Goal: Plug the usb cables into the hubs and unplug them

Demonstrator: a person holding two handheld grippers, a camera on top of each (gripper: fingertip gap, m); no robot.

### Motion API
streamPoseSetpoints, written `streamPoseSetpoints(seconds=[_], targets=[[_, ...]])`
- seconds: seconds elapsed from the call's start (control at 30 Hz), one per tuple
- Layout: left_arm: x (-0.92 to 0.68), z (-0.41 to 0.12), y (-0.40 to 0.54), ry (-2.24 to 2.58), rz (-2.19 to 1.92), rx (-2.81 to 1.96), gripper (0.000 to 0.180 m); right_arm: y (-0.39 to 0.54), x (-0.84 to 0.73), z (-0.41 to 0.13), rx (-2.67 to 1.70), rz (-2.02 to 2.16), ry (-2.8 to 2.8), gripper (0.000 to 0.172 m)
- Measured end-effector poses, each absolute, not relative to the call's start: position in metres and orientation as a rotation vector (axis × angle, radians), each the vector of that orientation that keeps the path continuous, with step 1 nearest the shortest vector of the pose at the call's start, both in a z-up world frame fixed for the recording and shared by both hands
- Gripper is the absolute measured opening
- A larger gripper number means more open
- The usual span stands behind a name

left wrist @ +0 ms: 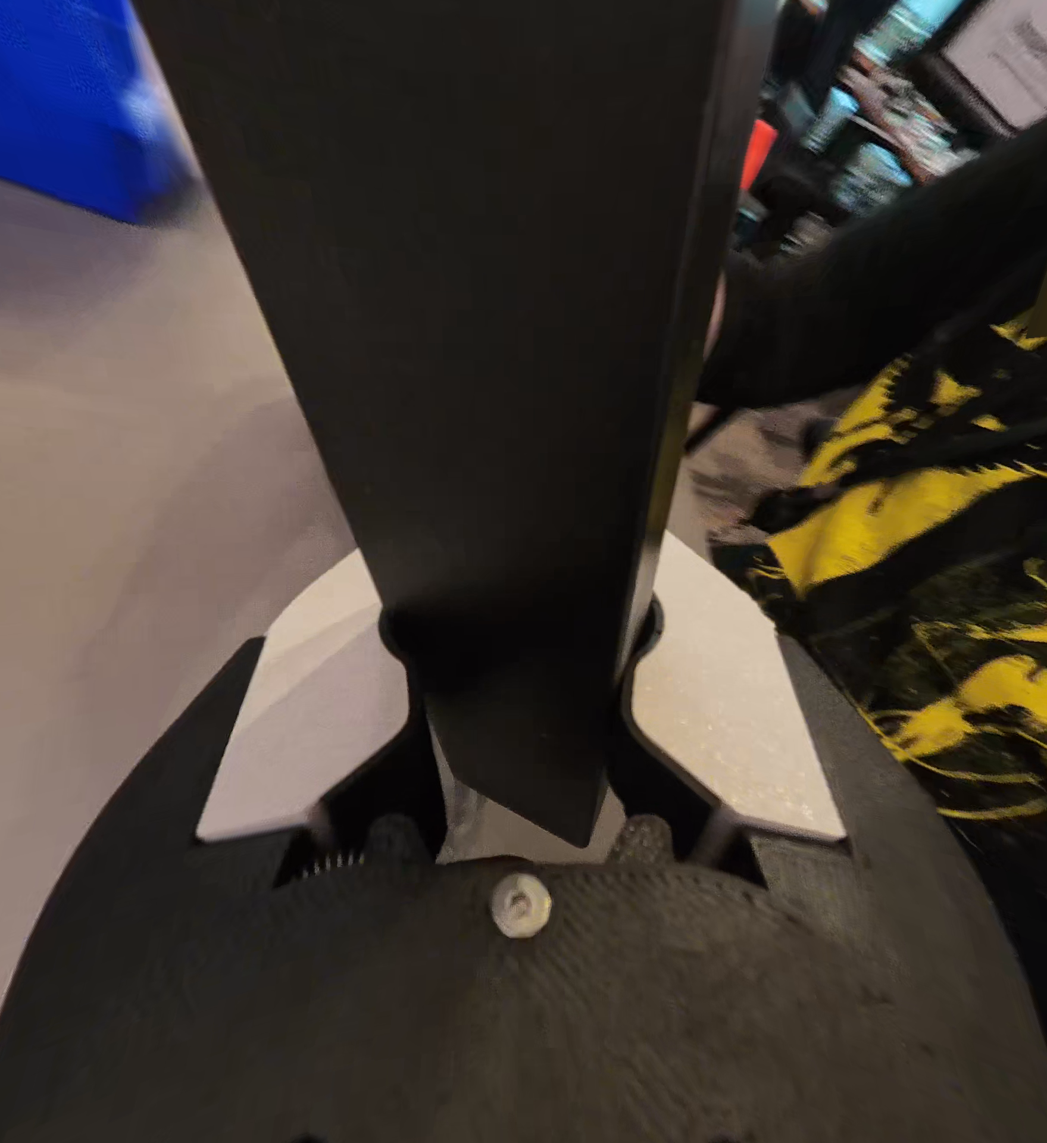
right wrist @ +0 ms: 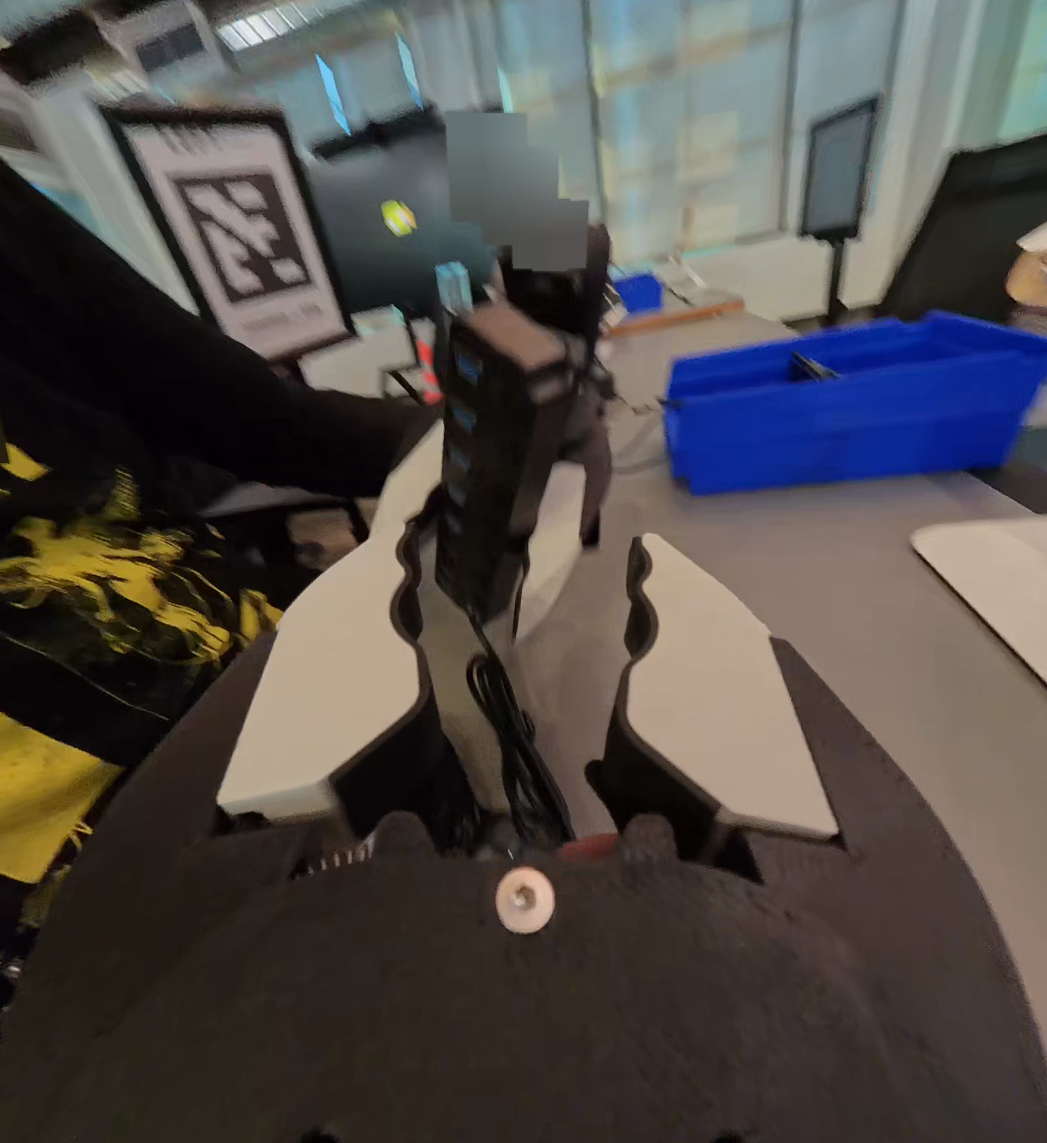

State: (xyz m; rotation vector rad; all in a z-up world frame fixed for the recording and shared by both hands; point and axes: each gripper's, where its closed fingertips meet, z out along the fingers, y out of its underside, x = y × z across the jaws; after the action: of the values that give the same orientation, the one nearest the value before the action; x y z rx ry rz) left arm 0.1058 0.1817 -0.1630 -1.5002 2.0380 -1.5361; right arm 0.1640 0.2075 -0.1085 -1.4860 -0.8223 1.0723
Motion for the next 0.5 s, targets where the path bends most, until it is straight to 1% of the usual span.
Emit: streamPoseSetpoints(seconds=[0.03,0.1,0.13,0.2,0.3,0.43,0.5], targets=[[0.103,-0.161,0.193,1.971,-1.517,-1.520,0.070,0.210,0.168,-0.119,-1.557,0.996,-0.853,0.061],[0.098,-0.154,0.211,1.821,-1.518,-1.542,0.070,0.208,0.172,-0.143,-1.691,0.839,-0.965,0.050],[0.097,-0.154,0.220,1.755,-1.495,-1.568,0.070,0.206,0.173,-0.153,-1.738,0.777,-1.019,0.049],[0.092,-0.156,0.237,1.660,-1.417,-1.610,0.071,0.192,0.164,-0.168,-1.793,0.756,-1.147,0.041],[0.083,-0.158,0.243,1.640,-1.398,-1.637,0.070,0.163,0.137,-0.194,-1.857,0.762,-1.364,0.034],[0.075,-0.166,0.235,1.691,-1.330,-1.633,0.071,0.111,0.101,-0.222,-1.854,0.712,-1.638,0.030],[0.073,-0.167,0.231,1.694,-1.325,-1.628,0.071,0.094,0.092,-0.234,-1.854,0.673,-1.707,0.032]])
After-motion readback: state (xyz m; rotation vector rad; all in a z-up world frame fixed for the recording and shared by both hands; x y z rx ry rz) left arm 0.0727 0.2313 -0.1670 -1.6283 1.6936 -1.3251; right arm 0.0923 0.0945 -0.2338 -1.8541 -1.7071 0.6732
